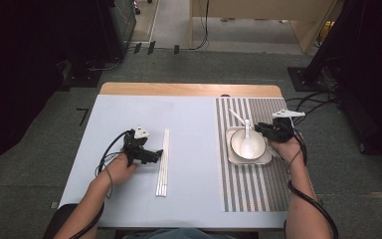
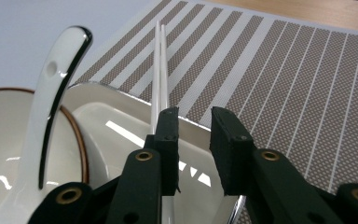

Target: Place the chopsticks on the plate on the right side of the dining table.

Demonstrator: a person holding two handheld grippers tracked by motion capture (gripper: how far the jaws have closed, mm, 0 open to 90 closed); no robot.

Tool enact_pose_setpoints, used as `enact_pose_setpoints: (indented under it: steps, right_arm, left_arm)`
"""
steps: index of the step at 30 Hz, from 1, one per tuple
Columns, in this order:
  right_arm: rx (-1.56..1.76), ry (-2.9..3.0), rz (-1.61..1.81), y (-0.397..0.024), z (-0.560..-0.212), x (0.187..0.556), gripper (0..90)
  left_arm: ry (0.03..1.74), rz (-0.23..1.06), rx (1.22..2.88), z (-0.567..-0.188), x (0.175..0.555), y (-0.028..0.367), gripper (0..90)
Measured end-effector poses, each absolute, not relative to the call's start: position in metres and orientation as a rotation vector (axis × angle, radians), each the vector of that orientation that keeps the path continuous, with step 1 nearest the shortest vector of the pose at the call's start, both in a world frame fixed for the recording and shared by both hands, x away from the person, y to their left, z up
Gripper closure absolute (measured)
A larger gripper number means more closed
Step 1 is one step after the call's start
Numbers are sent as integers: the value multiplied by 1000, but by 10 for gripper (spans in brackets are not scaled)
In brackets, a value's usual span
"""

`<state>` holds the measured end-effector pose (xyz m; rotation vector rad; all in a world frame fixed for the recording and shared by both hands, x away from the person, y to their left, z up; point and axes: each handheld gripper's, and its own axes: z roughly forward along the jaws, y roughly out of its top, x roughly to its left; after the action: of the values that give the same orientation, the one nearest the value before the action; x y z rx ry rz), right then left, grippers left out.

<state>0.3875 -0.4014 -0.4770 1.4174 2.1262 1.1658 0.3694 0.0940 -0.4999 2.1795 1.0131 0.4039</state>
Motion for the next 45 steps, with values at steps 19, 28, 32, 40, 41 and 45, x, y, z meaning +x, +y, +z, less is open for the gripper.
enact_pose_setpoints:
  steps: [19,28,32,40,41,45]
  right_arm:
    - [1454,2064,1099,-394,-477,419,453]
    - [1462,2088,1091,-393,-479,421,444]
    - [1472,2098,1093,-392,-481,421,441]
    - [1483,2116,1095,-392,-483,422,439]
    - [1485,2116,1096,-392,-483,422,439]
    - [1488,2117,1099,-392,-483,422,440]
  left_arm:
    - [1014,404,2179,-500,369,94,0]
    - [1013,404,2179,-500,369,94,0]
    - [1013,404,2179,-500,369,94,0]
    - [1013,404,2179,-500,369,94,0]
    - [1013,404,2179,-500,369,94,0]
    - [1013,404,2179,-500,369,94,0]
